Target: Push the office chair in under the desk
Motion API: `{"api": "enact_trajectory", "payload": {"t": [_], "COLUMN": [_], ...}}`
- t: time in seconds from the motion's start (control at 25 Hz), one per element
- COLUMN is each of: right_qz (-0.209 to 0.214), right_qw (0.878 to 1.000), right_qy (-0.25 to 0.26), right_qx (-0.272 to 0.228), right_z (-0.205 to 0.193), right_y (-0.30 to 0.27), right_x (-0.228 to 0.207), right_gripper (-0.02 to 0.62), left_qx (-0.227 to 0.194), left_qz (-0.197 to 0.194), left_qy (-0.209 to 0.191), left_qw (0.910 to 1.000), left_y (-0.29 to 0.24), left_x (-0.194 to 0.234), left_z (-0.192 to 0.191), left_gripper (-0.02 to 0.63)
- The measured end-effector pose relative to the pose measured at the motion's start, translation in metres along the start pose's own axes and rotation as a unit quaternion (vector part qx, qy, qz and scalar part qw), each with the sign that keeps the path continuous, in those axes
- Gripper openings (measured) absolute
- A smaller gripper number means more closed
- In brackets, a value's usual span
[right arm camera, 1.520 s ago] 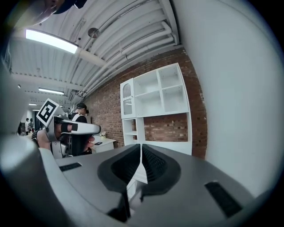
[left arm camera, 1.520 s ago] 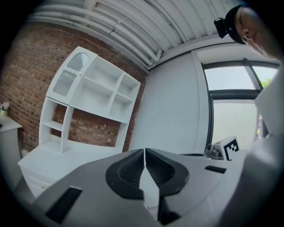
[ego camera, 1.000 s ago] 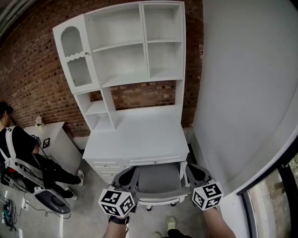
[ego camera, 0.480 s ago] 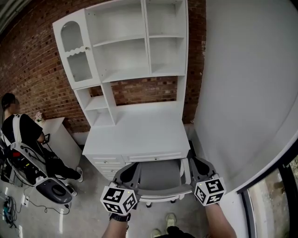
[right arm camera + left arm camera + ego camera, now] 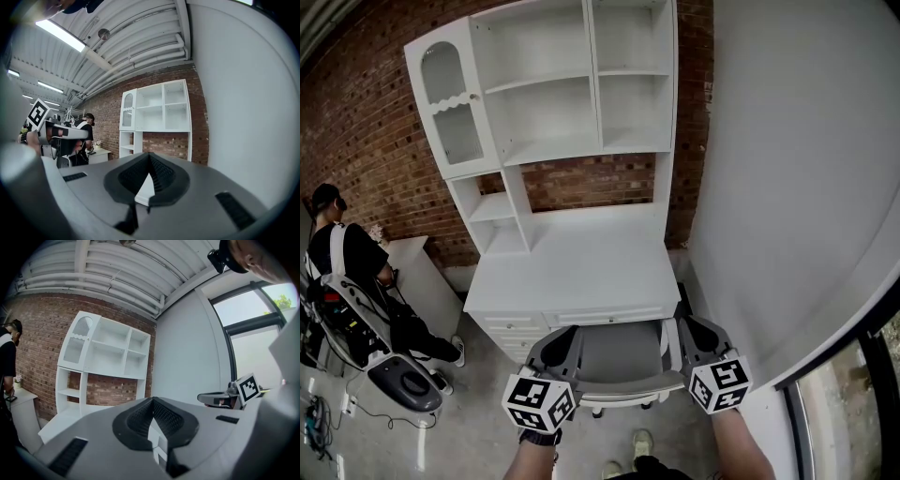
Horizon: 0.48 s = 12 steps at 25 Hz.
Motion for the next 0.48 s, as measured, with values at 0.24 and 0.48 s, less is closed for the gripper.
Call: {"api": "enact_trajectory", "payload": {"t": [0.24, 0.48], "right_qz": [0.004, 0.007], "right_qw": [1.000, 1.000], "right_qy": [0.004, 0.006], "right_qx": [0.003, 0.004], "right_z": [-0.0016, -0.0023], "right_y": [0.0015, -0.0012], "right_x": [0.0009, 0.0037], "right_gripper": [0.003, 0.003], "left_qx": [0.000, 0.002], "left_qz": [-0.005, -0.004], "left_qy": [0.000, 0.000], "left_qw": [1.0000, 1.0000], "left_y": [-0.0020, -0.0039], "left_x": [-0.0031, -0.0006], "left_z": [-0.0017, -0.0038], "left_gripper": [0.006, 0.006]}}
Point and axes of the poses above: the fingertips, and each gripper's own axes: y backward along the fingers, x to its left, z out of its top, the point moved 10 cm from there along y, backward along the fingers, and after that the axes turned 3 degrees about -x, right-handed, at the moved point
